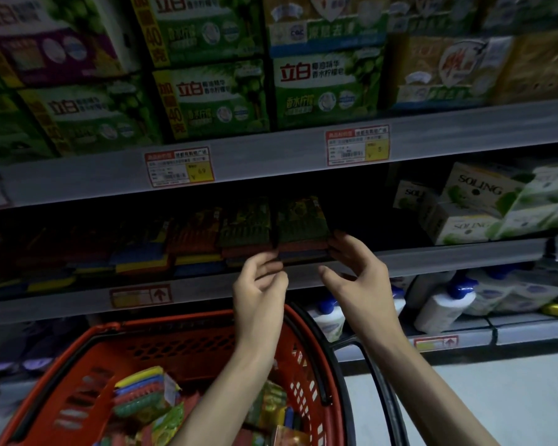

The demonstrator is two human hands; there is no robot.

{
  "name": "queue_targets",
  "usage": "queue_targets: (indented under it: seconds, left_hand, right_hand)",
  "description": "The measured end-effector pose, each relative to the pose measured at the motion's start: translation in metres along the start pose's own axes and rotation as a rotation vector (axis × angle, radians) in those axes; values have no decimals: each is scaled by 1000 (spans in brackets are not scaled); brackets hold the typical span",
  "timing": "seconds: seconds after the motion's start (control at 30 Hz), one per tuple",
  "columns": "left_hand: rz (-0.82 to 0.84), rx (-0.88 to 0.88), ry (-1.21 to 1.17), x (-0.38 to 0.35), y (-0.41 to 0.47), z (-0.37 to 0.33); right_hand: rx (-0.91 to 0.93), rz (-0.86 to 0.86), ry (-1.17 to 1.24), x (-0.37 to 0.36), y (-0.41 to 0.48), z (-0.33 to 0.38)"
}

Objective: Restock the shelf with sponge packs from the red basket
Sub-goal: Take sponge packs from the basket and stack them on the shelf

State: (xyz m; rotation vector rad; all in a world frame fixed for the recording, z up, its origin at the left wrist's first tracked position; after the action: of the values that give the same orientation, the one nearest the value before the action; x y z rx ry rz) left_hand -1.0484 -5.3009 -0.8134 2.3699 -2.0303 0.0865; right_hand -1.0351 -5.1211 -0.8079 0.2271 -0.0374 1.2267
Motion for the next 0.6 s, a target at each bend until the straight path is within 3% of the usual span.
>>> queue_targets:
  seconds: [0.33, 0.47, 0.6]
  left_hand:
    - [265, -64, 142, 31, -18, -12]
    - [407, -65, 320, 70, -38, -11]
    - [487, -109, 560, 129, -52, 0]
  right_hand:
    - [30, 30, -116, 2, -27, 15]
    - [33, 79, -232, -10, -49, 23]
    - [102, 237, -357, -43, -83, 30]
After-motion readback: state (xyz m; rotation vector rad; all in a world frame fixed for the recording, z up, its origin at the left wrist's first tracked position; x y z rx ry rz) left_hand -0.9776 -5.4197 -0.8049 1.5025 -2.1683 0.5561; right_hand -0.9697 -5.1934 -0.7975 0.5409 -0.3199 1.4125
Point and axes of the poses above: each hand's wrist, its own y-axis towards the middle knuckle, its own x-axis out of the back of the hand, z = x × y, the point moved 8 cm from there along y, towards the middle knuckle, and after that the axes turned 1 degree about -x, right-handed, at the moved point
